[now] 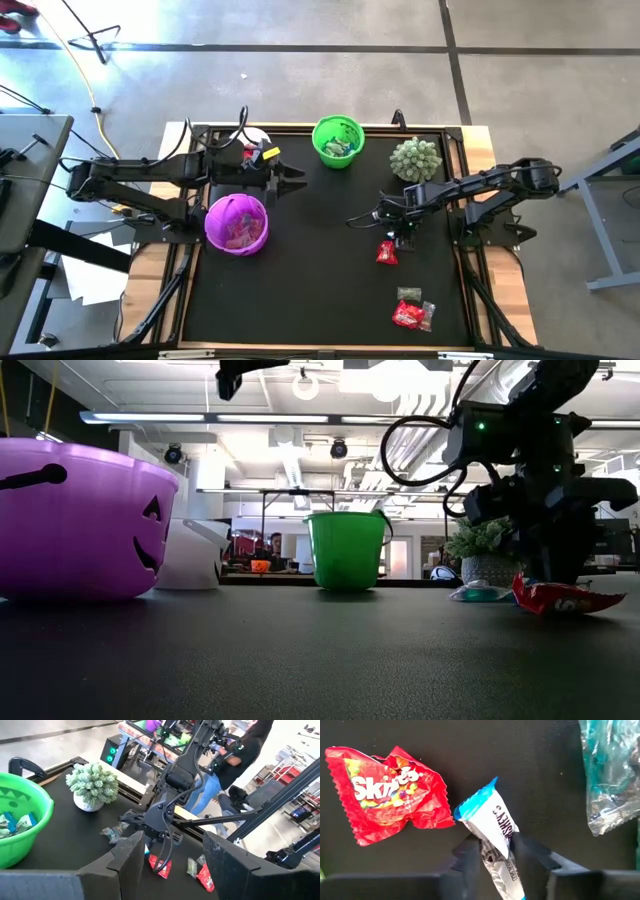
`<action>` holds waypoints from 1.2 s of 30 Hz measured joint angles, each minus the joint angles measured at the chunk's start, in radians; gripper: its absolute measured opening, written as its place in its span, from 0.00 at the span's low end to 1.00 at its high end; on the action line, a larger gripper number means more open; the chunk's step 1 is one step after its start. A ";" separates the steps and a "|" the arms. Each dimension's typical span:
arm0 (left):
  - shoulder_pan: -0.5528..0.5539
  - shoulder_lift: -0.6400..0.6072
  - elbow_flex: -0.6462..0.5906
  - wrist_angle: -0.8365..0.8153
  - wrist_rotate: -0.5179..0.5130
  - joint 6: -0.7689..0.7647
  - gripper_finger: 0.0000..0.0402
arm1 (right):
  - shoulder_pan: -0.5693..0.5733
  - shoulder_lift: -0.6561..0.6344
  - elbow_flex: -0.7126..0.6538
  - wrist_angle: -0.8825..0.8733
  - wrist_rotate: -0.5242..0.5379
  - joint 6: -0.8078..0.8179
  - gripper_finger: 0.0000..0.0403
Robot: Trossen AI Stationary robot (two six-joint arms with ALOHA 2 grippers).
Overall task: Sort candy
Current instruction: Put the white chocolate into the green bucket
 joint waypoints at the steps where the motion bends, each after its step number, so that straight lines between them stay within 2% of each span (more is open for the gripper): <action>1: 0.000 -0.001 0.000 0.001 0.005 0.001 0.46 | 0.000 0.000 0.000 0.000 -0.002 0.013 0.22; 5: 0.000 -0.001 0.000 -0.002 0.024 0.002 0.46 | 0.000 0.000 0.000 -0.002 -0.004 0.054 0.08; 8: 0.000 -0.001 0.000 -0.006 0.051 0.002 0.46 | 0.000 0.002 0.014 -0.027 -0.008 0.080 0.02; 12: 0.000 -0.001 0.000 -0.009 0.082 0.002 0.46 | 0.000 0.006 0.080 -0.118 0.006 0.089 0.04; 16: 0.000 -0.005 0.000 -0.034 0.130 0.002 0.46 | -0.010 0.005 0.167 -0.213 0.083 0.049 0.05; 21: 0.000 -0.030 0.000 -0.087 0.175 0.005 0.46 | -0.062 0.004 0.306 -0.234 0.190 0.005 0.06; 26: 0.000 -0.068 0.000 -0.133 0.181 0.045 0.46 | -0.151 0.004 0.455 -0.117 0.317 -0.037 0.06; 30: 0.000 -0.090 0.000 -0.160 0.200 0.065 0.46 | -0.240 0.003 0.540 0.075 0.400 -0.066 0.06; 36: 0.000 -0.106 0.000 -0.192 0.234 0.089 0.46 | -0.383 0.020 0.571 0.408 0.418 -0.119 0.06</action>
